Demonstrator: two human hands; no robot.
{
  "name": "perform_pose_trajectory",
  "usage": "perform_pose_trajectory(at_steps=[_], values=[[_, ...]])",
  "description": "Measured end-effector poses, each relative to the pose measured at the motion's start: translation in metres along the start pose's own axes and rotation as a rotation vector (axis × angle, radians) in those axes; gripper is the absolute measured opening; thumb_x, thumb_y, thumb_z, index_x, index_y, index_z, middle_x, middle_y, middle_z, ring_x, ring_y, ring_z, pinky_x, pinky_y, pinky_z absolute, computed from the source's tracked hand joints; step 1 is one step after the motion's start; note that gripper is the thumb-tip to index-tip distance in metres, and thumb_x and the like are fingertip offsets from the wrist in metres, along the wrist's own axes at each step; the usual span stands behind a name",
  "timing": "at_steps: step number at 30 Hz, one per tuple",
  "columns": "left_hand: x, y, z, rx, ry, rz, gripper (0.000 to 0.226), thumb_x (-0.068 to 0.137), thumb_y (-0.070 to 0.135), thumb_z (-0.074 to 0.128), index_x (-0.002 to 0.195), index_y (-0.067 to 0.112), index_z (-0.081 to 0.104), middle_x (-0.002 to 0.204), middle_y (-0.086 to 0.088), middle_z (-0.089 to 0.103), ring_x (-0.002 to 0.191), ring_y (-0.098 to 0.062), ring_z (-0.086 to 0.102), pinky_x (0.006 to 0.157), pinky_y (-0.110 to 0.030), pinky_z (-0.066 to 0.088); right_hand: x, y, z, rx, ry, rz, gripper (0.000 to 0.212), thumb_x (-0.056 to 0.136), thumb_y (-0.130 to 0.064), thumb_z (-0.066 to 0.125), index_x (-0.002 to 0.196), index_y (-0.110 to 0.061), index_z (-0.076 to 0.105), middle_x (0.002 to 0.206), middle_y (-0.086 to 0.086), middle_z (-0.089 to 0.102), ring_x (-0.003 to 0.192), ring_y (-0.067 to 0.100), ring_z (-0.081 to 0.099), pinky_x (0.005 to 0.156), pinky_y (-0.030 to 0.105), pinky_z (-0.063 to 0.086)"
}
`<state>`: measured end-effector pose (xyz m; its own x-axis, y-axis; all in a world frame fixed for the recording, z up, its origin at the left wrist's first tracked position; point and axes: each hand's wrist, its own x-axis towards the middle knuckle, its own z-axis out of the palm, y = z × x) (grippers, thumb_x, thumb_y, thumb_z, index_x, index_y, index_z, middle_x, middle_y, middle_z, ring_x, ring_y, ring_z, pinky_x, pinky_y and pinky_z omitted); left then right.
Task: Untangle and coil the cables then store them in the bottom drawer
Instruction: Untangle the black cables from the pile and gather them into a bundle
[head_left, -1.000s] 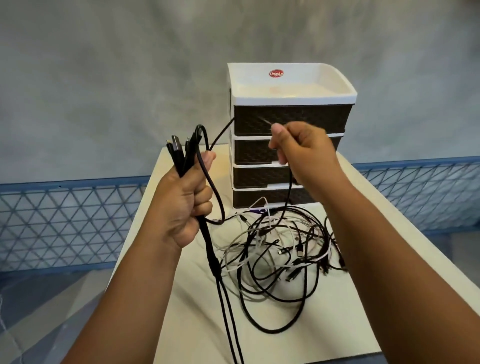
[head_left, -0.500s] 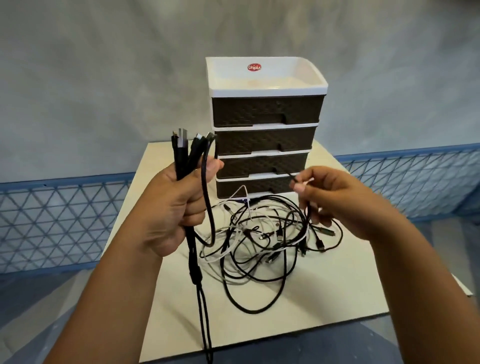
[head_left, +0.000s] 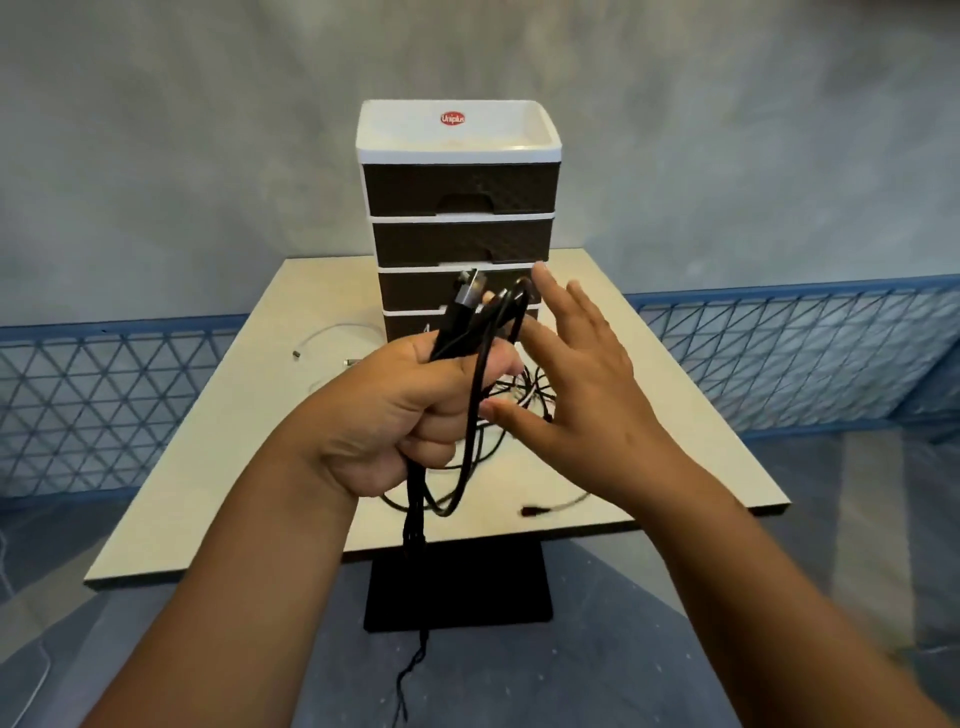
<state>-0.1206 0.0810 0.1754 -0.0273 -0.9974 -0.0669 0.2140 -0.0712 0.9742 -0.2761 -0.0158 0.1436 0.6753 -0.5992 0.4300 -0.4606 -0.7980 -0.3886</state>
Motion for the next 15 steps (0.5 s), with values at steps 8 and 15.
perform_pose_trajectory(at_steps=[8,15], values=[[-0.022,-0.032,0.046,0.106,0.057,-0.078,0.006,0.077,0.024,0.073,0.08,0.018,0.074,0.051,0.007,0.018,0.047,-0.009,0.007,0.044,-0.02,0.005,-0.064,0.009,-0.008,0.702,0.178,0.079,0.017,0.096,-0.021,0.057,0.106,-0.028,0.068,0.107,-0.011,0.07,0.103,0.007,0.063,0.089,0.035,0.053],[-0.019,-0.063,0.059,0.184,0.146,-0.186,0.019,0.084,0.022,0.071,0.066,0.027,0.073,0.058,0.005,0.025,0.046,-0.006,0.012,0.043,-0.016,0.007,-0.101,0.003,-0.04,0.547,0.113,-0.177,0.027,0.097,-0.018,0.054,0.122,-0.026,0.06,0.121,-0.012,0.062,0.12,0.013,0.055,0.098,0.023,0.046]])
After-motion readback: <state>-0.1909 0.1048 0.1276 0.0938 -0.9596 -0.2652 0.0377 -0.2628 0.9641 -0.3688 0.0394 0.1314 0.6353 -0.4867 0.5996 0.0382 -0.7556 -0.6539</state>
